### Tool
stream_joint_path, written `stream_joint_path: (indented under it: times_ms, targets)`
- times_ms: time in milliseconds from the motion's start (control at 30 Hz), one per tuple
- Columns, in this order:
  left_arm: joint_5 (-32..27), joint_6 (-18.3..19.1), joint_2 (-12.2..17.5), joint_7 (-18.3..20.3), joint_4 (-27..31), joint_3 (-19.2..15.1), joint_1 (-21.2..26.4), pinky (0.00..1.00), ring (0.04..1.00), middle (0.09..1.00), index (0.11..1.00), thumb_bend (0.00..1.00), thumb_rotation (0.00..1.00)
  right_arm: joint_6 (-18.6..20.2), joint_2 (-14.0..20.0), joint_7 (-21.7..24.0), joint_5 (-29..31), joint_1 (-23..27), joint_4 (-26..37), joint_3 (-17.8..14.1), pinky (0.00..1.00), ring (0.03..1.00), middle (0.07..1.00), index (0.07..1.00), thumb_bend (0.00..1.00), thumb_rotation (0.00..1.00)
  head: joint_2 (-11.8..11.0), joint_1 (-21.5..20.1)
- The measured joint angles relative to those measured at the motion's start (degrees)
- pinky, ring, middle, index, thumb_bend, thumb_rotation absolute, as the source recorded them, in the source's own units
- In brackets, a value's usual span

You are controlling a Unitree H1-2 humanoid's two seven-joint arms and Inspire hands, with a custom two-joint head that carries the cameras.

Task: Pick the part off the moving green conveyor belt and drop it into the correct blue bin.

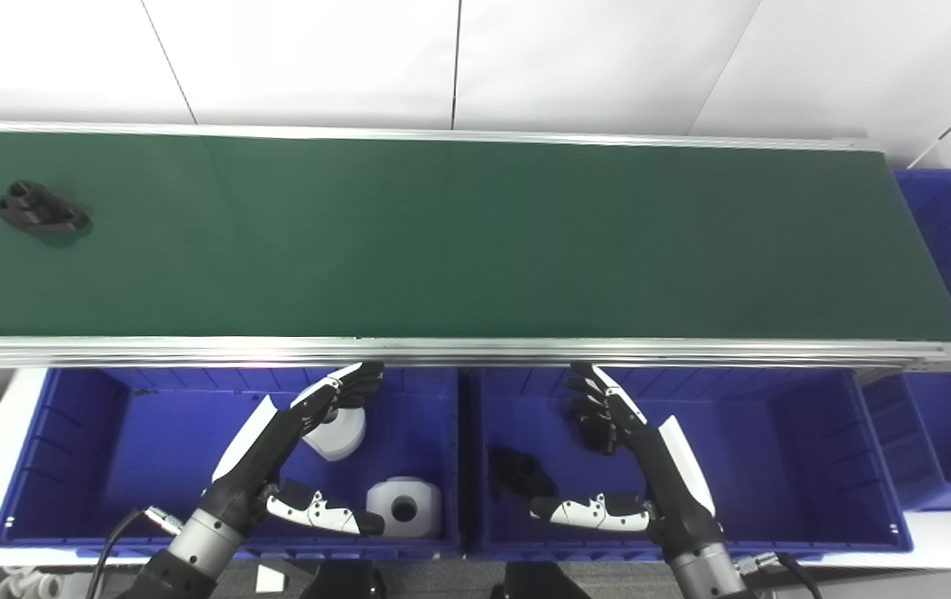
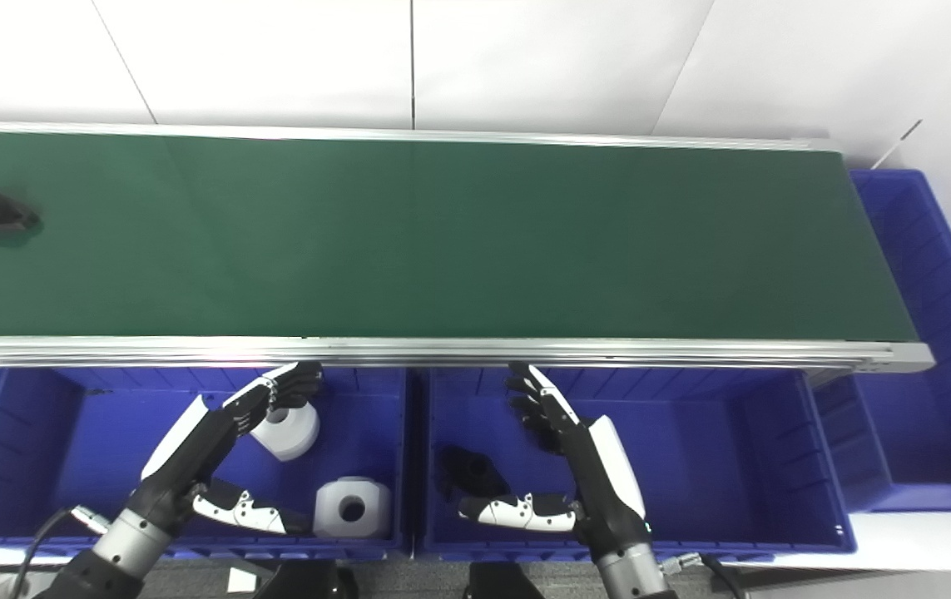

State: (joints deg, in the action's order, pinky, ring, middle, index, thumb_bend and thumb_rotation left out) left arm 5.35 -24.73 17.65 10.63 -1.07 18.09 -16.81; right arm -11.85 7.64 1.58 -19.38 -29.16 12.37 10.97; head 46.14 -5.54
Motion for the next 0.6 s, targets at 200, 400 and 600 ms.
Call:
stream_joint_path:
  times_ms: [200,400,600]
  targets:
    - [0.00,0.00,0.00,0.00,0.04,0.01,0.00,0.81,0.847,0.872,0.871,0.90,0.24,0.00,-0.01,0.00,0.05,-0.01,0.01,-0.01,0.75,0.809,0.860,0.914,0.89,0.23,0.00,0.00]
    - [0.01,0.00,0.00,0.00,0.05,0.03,0.00,0.81,0.845,0.871,0.869,0.90,0.24,0.01,-0.01,0.01,0.03,-0.01,0.06,-0.02,0.75,0.812,0.861,0.917,0.88,0.24,0.00,0.26]
    - [0.02,0.00,0.00,0.00,0.06,0.00,-0.01,0.81,0.847,0.871,0.867,0.90,0.24,0.01,0.01,0.01,0.31,-0.02,0.13,-0.02,0.75,0.816,0.863,0.918,0.88,0.24,0.00,0.18]
